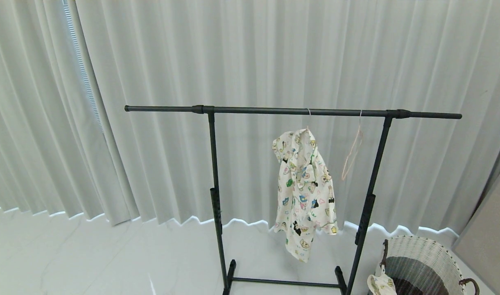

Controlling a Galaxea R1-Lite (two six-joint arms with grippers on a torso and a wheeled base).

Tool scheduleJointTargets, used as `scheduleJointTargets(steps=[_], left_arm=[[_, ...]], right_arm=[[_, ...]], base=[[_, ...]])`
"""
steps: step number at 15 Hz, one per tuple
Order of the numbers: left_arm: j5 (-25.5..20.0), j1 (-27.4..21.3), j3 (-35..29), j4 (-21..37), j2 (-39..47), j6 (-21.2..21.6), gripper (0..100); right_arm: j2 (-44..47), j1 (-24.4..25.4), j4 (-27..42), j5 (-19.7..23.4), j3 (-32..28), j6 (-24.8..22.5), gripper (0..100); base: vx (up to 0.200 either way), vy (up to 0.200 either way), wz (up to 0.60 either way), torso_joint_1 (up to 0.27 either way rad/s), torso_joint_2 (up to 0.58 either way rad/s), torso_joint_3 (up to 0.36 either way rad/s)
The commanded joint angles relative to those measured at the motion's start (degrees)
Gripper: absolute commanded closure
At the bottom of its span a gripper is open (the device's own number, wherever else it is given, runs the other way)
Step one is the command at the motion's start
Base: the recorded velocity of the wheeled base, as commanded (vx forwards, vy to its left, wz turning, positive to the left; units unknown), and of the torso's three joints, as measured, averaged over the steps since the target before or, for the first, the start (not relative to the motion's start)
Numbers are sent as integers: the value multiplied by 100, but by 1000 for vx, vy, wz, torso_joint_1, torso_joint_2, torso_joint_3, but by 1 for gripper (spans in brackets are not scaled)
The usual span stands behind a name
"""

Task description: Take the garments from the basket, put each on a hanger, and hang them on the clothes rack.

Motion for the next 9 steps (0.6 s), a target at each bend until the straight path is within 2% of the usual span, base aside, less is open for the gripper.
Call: scheduleJointTargets(steps=[1,4,6,8,9], left_arm=[[8,-7,-13,64,-754,-168,0],[-10,-165,-13,73,-850,-379,0],[26,-833,-13,73,-824,-379,0],[175,-1246,-13,73,-841,-370,0],[351,-1272,-13,73,-833,-370,0]], right_arm=[[-1108,3,16,-11,600,5,0],[-1644,29,24,-90,600,23,0],[-1767,47,33,-99,600,23,0],[-1732,55,33,-90,600,23,0],[-1724,73,33,-90,600,23,0]], base=[[0,0,0,0,0,0],[0,0,0,0,0,0],[0,0,0,0,0,0],[0,0,0,0,0,0],[0,0,0,0,0,0]])
